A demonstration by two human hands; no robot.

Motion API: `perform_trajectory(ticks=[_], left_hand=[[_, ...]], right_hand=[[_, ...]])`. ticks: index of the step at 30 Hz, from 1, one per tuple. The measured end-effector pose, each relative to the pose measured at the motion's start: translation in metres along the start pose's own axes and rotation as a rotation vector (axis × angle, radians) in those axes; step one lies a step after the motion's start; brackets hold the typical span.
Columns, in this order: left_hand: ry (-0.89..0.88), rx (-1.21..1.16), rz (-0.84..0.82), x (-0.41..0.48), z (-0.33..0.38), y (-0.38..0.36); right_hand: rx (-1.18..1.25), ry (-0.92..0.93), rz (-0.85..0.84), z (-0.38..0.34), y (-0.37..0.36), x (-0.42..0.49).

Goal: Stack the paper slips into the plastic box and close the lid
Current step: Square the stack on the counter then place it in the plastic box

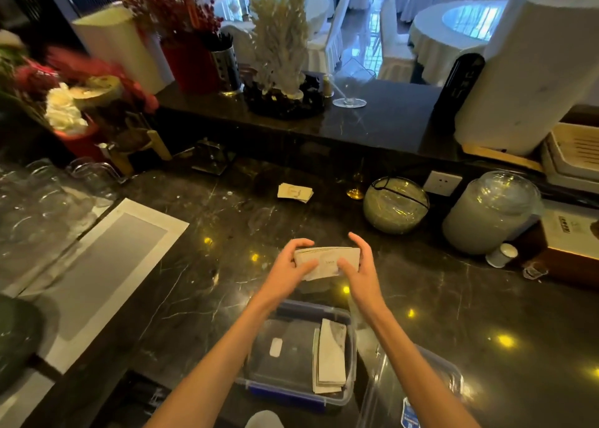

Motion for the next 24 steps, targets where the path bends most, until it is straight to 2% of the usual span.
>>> perform_trajectory(ticks=[3,8,13,19,24], left_hand=[[-0.081,0.167,0.071,0.021,-0.010,0.012],[-0.188,0.378,0.079,0.064,-0.035,0.060],[-0.105,0.457,0.040,0.116,-0.079,0.098],[-0.038,0.445,-0.005,0.132,-0.124,0.116],[-0.063,0.387,0.041,0.131,-0.134,0.121]], right_hand=[[-0.051,0.063,-0.001,0.005,-0.033,0.023],[-0.220,0.025,0.152,0.030,-0.072,0.079],[-0.402,-0.075,0.262,0.075,-0.105,0.121],[-0.447,-0.205,0.235,0.113,-0.132,0.134],[-0.506,-0.234,0.267,0.121,-0.141,0.139]])
Point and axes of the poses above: each hand's wrist, its own x-axis towards the middle knuckle, its own y-axis out of the back of the hand, z = x × y, the point moved 1 cm from there along x, towards the middle knuckle, and after that the axes turned 10 degrees about -z, right-handed, at the moved point
